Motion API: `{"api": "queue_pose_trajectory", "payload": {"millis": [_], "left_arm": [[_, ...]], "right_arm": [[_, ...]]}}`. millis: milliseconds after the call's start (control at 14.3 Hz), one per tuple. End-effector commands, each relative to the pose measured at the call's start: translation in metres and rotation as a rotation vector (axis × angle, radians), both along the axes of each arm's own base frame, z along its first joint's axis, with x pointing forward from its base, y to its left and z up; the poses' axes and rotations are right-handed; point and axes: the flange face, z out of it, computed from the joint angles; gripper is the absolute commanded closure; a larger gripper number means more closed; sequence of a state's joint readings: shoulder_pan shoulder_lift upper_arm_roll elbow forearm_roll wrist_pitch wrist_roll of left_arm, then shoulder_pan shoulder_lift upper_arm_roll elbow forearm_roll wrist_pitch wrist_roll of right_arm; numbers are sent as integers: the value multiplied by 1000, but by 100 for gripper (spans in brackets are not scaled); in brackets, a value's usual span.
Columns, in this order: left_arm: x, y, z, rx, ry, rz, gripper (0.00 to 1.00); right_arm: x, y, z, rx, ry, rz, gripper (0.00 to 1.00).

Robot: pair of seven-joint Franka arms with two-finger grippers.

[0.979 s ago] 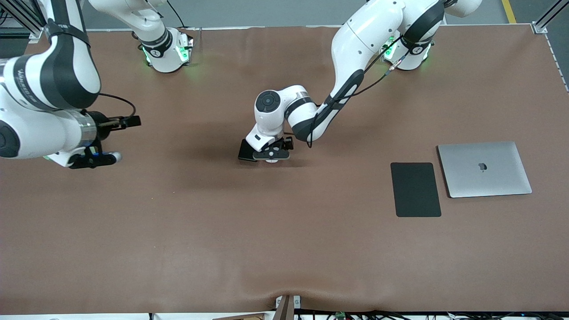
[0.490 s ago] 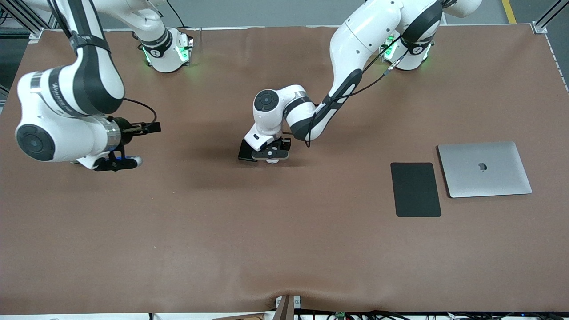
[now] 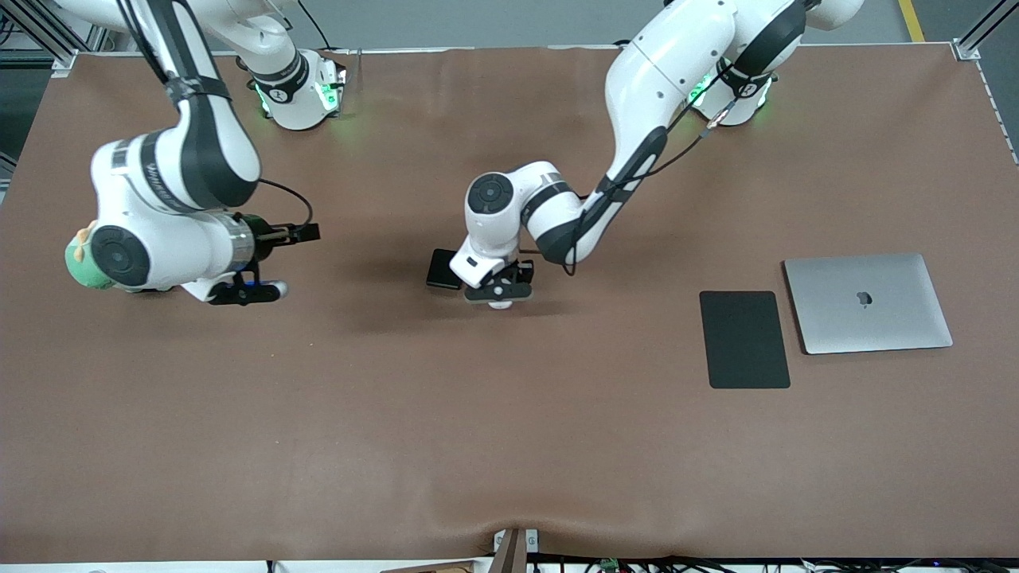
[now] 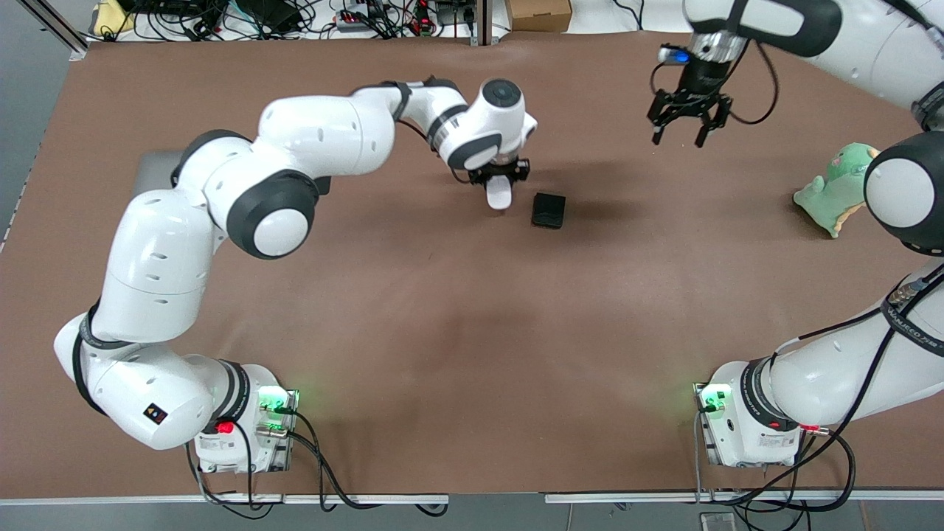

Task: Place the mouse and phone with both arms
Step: 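Grasp the mouse with the left gripper while the right gripper grasps the phone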

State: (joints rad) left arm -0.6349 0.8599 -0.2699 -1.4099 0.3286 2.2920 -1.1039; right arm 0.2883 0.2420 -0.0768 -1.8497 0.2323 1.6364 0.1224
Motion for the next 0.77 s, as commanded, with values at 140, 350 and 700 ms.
{"api": "queue_pose_trajectory", "payload": {"millis": [140, 350, 700], "left_arm": [[65, 78, 74, 60, -24, 99, 100], [94, 139, 98, 113, -3, 83, 100], [125, 219, 99, 149, 27, 50, 100]], "right_arm": [[-19, 67, -22, -46, -60, -50, 0], [-22, 105, -43, -21, -87, -76, 0], [-29, 161, -96, -15, -152, -84, 0]]}}
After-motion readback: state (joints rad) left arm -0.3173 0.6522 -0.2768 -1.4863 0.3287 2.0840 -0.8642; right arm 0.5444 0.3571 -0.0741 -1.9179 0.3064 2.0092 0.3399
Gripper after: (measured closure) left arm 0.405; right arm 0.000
